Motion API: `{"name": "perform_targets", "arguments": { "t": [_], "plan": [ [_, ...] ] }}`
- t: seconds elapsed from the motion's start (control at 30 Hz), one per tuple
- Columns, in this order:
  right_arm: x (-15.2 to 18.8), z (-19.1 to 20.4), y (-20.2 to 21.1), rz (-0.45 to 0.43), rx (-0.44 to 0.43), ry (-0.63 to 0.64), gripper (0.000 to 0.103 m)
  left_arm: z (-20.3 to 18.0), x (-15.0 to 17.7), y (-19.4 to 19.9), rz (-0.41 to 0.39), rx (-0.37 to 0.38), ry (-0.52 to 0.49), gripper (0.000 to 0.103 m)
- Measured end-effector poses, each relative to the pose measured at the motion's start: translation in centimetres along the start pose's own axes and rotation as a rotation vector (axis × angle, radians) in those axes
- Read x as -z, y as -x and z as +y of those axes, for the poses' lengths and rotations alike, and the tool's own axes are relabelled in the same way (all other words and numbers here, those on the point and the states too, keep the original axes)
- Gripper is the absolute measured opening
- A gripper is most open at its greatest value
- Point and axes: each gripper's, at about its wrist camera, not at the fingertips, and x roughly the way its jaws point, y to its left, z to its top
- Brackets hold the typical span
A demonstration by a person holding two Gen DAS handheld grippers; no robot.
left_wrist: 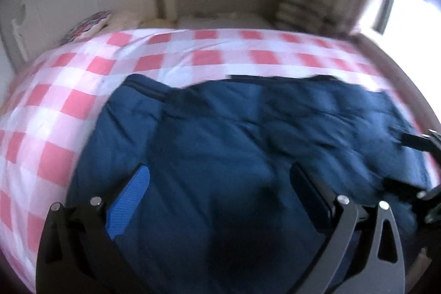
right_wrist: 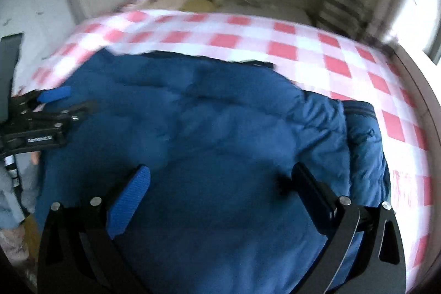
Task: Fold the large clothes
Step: 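Press the folded jacket flat with both tools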
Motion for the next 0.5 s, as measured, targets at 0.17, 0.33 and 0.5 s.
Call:
{"name": "perform_targets", "arguments": {
  "t": [0.17, 0.33, 0.5],
  "plan": [
    [3.3, 2.1, -0.1, -0.013, 0.047, 0.086, 0.099, -3.7, 3.7, -0.1, 0.012, -0.023, -0.137, 0.101],
    [3.3, 1.9, -1.0, -0.006, 0.045, 0.08, 0.099, -3.7, 4.4, -1.3, -0.022, -0.025, -0.14, 0.101],
    [3.6, 1.7, -1.0, -0.02, 0.035, 0.074, 0.099, -3.5, 4.6, -1.5, -0.022, -0.03, -0.143, 0.101]
  ]
}}
